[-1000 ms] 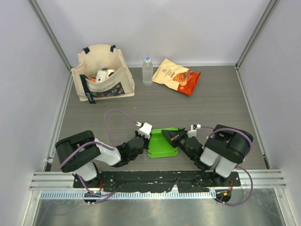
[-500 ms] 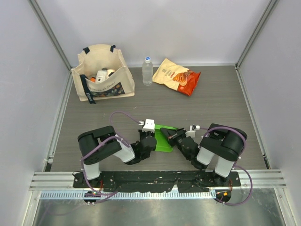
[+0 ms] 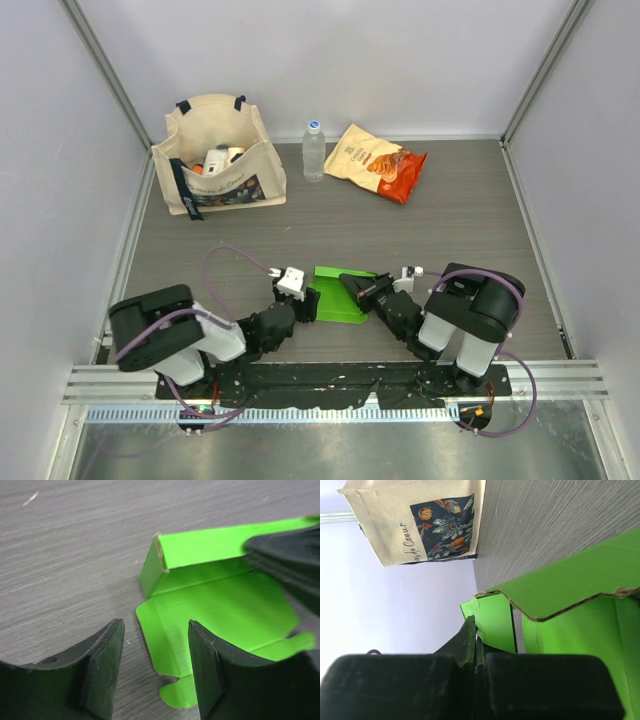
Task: Fold the paper box
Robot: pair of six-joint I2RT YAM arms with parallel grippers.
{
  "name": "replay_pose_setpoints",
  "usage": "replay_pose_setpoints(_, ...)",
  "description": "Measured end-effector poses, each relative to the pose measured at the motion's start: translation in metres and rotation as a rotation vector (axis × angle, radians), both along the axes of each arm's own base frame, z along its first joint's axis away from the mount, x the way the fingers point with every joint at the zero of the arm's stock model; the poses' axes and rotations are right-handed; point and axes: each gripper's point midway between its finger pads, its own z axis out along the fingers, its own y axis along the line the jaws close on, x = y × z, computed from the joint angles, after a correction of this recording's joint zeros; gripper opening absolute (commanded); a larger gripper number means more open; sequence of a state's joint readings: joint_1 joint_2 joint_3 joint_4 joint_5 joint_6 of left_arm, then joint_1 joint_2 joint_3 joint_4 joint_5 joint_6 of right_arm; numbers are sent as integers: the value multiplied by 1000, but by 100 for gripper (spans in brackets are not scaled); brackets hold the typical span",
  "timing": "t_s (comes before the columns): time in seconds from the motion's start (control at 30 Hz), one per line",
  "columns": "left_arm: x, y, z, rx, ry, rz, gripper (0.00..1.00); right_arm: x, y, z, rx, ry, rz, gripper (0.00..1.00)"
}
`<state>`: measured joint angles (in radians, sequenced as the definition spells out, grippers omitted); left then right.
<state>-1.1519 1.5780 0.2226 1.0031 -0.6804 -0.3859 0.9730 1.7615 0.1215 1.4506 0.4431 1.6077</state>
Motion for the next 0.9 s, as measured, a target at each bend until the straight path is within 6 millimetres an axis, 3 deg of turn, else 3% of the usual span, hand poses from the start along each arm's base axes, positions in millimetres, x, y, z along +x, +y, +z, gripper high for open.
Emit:
replay_pose_setpoints(0.1, -6, -1, 24, -80, -11, -36, 47, 0, 1, 0, 0, 0, 5, 1)
replay_pose_setpoints(0.17, -8, 1, 35, -114, -12, -49, 53, -1, 2, 0, 1, 1, 13, 1)
replay_pose_setpoints(0.2, -9, 4, 41, -131, -12, -57, 62, -1, 3, 0, 1, 2, 17, 1)
replay_pose_setpoints(0.33, -1, 19, 64, -203, -8, -35, 71, -2, 6, -1, -1, 1, 32, 1)
replay_pose_setpoints(0.5, 22, 43, 84, -294, 56, 33, 72, -2, 7, -1, 0, 1, 41, 1)
replay_pose_setpoints(0.63, 34, 41, 98, -330, 117, 38, 68, 0, 7, 0, -3, -5, 44, 1)
replay_pose_setpoints(0.77, 42, 30, 95, -351, 195, 6, 63, 1, 10, 2, -6, -14, 52, 1)
replay_pose_setpoints(0.9, 39, 23, 67, -323, 298, -19, 55, 2, 12, 3, -8, -19, 62, 1)
